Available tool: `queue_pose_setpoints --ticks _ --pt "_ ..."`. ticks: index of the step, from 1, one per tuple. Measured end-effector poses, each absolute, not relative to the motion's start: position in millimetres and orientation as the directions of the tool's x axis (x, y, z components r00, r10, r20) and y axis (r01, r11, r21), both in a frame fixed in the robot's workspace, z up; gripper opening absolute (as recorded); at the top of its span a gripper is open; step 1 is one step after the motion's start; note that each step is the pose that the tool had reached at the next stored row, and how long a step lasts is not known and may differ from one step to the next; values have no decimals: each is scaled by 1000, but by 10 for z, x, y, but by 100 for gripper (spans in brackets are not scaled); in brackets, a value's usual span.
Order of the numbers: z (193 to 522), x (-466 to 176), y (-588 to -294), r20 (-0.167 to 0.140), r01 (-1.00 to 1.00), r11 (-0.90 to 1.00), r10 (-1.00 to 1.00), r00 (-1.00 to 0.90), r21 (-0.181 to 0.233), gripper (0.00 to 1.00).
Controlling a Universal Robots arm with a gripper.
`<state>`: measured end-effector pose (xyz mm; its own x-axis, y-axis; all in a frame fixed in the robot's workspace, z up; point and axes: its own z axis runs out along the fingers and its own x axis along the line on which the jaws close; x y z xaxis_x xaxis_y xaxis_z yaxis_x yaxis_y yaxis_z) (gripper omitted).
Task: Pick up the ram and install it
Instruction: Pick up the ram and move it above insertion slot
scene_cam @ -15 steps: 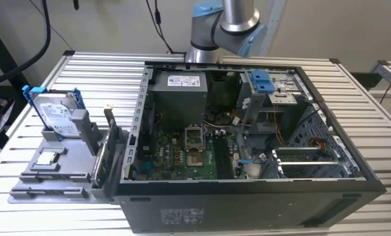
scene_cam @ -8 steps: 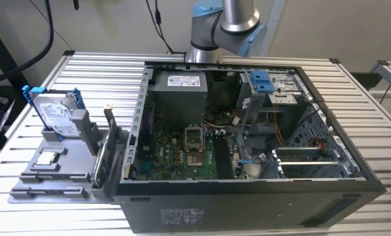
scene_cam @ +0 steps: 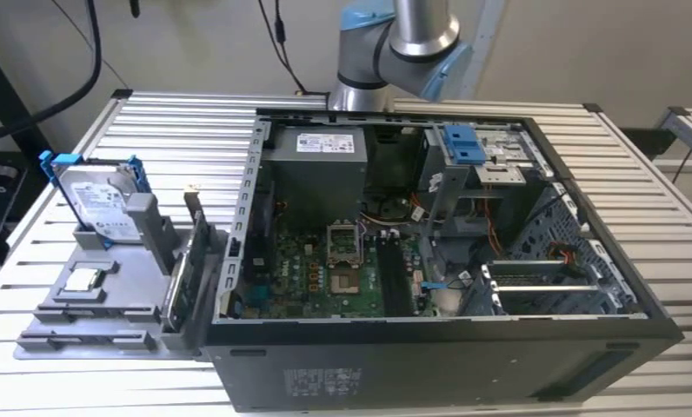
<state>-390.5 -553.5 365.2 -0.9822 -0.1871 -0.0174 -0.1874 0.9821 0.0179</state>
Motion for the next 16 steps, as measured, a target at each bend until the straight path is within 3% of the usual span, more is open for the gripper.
queue_pose_setpoints --ticks 16 --pt "3652 -3907 -5535 -10 -442 897 -442 -897 -5 11"
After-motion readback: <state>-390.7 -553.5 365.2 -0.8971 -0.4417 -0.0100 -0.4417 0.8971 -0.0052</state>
